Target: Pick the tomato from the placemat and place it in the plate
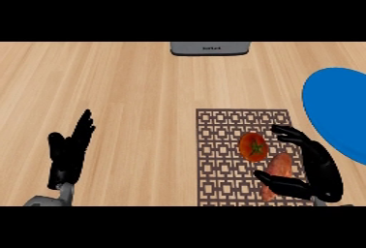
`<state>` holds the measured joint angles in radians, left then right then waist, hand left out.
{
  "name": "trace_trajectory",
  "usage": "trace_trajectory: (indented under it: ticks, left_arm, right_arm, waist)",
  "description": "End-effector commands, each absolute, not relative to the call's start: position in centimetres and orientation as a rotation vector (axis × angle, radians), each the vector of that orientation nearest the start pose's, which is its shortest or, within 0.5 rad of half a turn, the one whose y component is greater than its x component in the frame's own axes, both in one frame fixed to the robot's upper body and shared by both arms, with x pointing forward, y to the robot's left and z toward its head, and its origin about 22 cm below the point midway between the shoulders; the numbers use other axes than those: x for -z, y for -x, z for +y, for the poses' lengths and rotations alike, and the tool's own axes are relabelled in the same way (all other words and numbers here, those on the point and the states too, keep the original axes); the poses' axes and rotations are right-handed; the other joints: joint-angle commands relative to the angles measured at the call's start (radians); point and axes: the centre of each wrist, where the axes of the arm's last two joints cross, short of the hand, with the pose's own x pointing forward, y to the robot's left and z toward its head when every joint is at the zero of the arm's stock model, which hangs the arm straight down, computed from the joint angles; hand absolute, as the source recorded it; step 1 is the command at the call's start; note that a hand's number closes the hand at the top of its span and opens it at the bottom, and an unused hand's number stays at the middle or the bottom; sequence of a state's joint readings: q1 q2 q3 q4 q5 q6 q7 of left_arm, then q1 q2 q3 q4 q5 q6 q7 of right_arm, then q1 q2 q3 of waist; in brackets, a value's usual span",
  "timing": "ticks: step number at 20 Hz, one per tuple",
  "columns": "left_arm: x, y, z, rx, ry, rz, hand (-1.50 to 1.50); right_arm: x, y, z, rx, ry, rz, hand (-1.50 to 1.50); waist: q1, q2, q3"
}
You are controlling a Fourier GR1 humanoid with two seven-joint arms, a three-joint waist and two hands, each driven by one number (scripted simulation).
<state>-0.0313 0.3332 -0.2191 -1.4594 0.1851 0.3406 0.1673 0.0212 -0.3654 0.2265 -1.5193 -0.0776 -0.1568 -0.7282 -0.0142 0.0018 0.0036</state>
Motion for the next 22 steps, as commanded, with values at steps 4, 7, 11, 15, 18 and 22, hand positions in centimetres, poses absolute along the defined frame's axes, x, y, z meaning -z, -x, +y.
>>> trace_trajectory:
  ticks: [4,7,11,15,18,22]
  left_arm:
    - [1.1,-24.0,25.8,0.018,-0.244,-1.286,0.0]
    - [1.3,-25.1,25.2,0.029,-0.243,-1.271,0.0]
    - [0.3,-25.8,27.4,0.018,-0.253,-1.284,0.0]
    - [1.0,-24.3,25.0,0.047,-0.235,-1.279,0.0]
    - [1.3,-24.7,24.5,0.03,-0.255,-1.289,0.0]
    - [1.2,-24.6,24.3,0.031,-0.241,-1.296,0.0]
  right_arm:
    - [0.6,-21.0,-30.6,-0.753,0.418,-2.079,-1.5]
    - [-3.2,-21.9,-29.8,-0.824,0.529,-2.032,-1.5]
    - [-5.6,-21.6,-30.8,-0.986,0.591,-1.873,-1.5]
    - [-7.2,-21.3,-28.5,-1.143,0.58,-1.654,-1.5]
    - [-7.0,-22.1,-26.9,-1.182,0.545,-1.575,-1.5]
    - [-8.7,-25.4,-27.2,-1.2,0.543,-1.502,-1.5]
  waist:
    - [0.005,-0.006,-0.005]
    - [-0.003,-0.006,-0.007]
    - [0.004,-0.004,-0.006]
    - [0.013,-0.005,-0.007]
    - [0.018,-0.002,-0.005]
    - [0.021,-0.001,-0.004]
